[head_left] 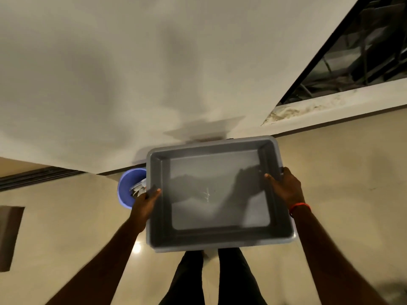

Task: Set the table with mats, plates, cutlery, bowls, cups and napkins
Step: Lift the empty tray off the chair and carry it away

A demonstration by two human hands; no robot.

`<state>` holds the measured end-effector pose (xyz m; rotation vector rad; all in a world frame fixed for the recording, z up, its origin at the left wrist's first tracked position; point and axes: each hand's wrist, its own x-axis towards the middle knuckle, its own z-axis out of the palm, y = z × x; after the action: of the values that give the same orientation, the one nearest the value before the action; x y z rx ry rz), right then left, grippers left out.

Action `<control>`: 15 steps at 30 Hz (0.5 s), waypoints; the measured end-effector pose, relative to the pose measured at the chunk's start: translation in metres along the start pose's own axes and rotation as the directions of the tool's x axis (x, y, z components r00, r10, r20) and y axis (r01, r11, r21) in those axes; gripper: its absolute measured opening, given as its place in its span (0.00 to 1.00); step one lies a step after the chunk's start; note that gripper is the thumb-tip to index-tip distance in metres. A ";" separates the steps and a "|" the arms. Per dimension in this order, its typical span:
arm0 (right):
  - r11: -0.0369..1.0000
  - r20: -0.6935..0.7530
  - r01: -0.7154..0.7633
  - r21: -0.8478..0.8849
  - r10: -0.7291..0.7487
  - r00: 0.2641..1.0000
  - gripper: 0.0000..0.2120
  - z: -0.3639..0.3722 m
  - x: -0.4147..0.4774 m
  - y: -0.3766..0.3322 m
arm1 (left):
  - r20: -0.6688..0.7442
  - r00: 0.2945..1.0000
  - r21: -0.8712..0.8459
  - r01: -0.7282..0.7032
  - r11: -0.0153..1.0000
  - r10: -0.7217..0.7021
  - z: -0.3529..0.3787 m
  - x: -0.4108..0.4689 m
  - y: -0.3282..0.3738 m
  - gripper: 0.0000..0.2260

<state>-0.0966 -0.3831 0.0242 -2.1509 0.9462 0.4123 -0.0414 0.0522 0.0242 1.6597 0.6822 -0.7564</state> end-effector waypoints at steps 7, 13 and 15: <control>0.992 0.048 0.086 -0.094 -0.082 0.995 0.32 0.016 0.065 -0.001 | -0.107 0.994 -0.019 0.012 1.000 -0.014 0.022 0.034 0.005 0.12; 0.987 0.064 0.108 -0.118 -0.101 0.993 0.31 0.031 0.103 -0.003 | -0.122 0.990 -0.050 0.061 0.997 -0.067 0.032 0.045 0.008 0.05; 0.984 0.056 0.126 -0.129 -0.119 0.991 0.32 0.034 0.112 -0.002 | -0.106 0.992 -0.075 0.056 0.996 -0.064 0.032 0.045 0.008 0.06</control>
<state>-0.0196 -0.4133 -0.0585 -2.2949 0.7738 0.4750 -0.0108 0.0209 -0.0114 1.6291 0.8297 -0.6797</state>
